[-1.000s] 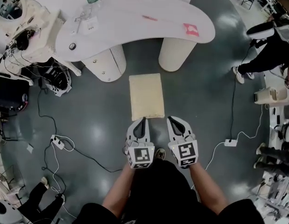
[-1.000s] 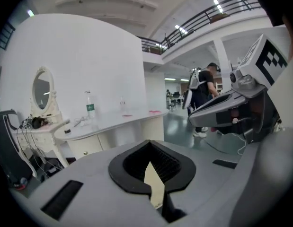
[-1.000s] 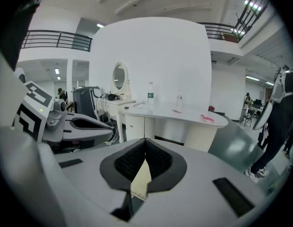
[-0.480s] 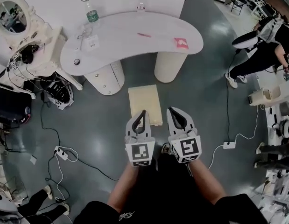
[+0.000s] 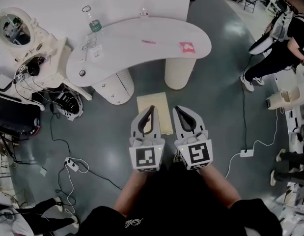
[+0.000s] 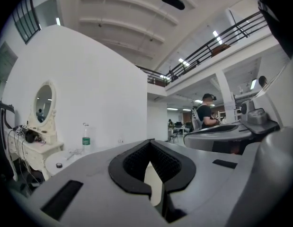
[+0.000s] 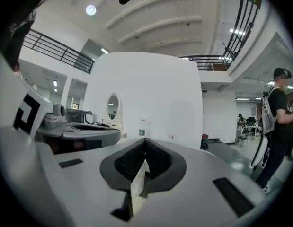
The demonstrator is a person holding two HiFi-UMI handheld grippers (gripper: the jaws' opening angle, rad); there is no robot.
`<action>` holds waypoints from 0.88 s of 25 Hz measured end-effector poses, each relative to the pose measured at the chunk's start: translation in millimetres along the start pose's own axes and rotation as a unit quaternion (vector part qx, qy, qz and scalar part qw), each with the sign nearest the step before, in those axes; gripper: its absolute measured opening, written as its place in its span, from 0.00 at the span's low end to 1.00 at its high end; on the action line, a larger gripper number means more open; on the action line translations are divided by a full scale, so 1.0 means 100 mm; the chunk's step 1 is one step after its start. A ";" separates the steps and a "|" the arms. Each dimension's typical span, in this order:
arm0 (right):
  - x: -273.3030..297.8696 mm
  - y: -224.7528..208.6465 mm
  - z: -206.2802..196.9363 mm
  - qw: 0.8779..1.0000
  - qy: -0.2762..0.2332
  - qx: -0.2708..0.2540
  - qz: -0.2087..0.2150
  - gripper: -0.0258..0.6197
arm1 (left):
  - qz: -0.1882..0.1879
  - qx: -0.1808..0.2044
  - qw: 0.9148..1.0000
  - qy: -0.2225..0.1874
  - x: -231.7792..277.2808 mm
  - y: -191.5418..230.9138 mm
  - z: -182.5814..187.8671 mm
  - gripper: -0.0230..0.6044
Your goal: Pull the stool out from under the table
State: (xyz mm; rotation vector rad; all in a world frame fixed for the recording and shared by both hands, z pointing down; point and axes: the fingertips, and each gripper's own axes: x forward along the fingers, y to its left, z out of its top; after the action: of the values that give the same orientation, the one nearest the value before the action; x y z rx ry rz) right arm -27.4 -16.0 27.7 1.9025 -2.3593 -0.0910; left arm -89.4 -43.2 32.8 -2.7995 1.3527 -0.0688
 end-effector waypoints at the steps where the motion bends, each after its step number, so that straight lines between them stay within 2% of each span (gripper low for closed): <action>1: 0.00 -0.04 0.03 1.000 -0.004 -0.001 0.000 0.05 | -0.003 0.001 1.000 -0.006 0.04 -0.04 0.04 0.05; 7: -0.03 -0.19 0.07 1.000 -0.014 -0.006 -0.011 0.05 | -0.011 -0.015 0.999 -0.036 0.17 -0.15 0.21 0.05; 13: -0.03 -0.32 0.10 1.000 -0.016 -0.005 -0.015 0.05 | -0.027 -0.001 0.999 -0.021 0.26 -0.29 0.18 0.05; 18: -0.04 -0.33 0.12 1.000 -0.017 -0.008 -0.015 0.05 | -0.027 -0.006 0.999 -0.028 0.28 -0.32 0.21 0.05; 22: -0.05 -0.31 0.12 1.000 -0.020 -0.010 -0.014 0.05 | -0.028 0.008 0.999 -0.031 0.25 -0.33 0.23 0.05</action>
State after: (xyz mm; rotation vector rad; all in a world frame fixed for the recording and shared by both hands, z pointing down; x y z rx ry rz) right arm 2.1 -18.1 11.9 1.9432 -2.3486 -0.1564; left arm -47.1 -42.3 12.1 -2.8023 1.2548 0.0062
